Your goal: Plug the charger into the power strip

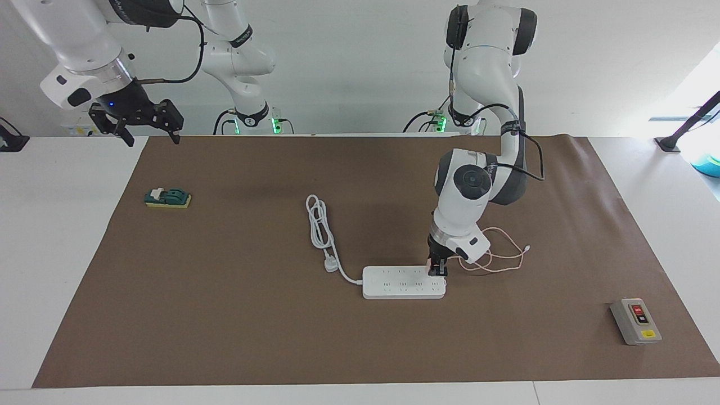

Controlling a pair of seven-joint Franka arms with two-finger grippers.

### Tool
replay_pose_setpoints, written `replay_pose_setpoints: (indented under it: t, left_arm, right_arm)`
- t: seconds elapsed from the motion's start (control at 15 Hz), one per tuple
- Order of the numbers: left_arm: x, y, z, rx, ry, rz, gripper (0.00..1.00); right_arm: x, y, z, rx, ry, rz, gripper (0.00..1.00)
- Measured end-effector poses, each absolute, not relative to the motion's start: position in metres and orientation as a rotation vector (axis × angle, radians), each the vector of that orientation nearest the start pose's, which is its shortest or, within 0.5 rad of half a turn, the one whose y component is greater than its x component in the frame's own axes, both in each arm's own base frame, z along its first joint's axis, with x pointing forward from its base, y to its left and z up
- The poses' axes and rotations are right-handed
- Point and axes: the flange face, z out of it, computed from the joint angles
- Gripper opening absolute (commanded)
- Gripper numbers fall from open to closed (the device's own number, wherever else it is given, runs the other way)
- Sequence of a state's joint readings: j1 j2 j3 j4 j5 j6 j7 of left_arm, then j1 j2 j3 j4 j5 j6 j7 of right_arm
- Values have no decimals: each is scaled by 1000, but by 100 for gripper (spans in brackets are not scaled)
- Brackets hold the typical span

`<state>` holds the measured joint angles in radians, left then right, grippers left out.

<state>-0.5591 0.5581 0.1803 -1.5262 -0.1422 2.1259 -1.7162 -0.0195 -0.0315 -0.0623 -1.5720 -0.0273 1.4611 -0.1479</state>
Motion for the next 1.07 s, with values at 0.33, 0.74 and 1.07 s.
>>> replay_pose_setpoints:
  t: [0.33,0.74,1.07]
  left_arm:
    - [662,-242,428,-2459,-2151,-104,82]
    - [658,-160,512,-2601,-1946,-200,100]
    - [646,-73,543,-2807,-1474,-131,100]
  right_arm:
    - [531,-47,632,-3153,-101,129,100]
    - [531,-47,632,-3153,-101,129,100]
    - [531,-47,632,-3153,-101,129,100]
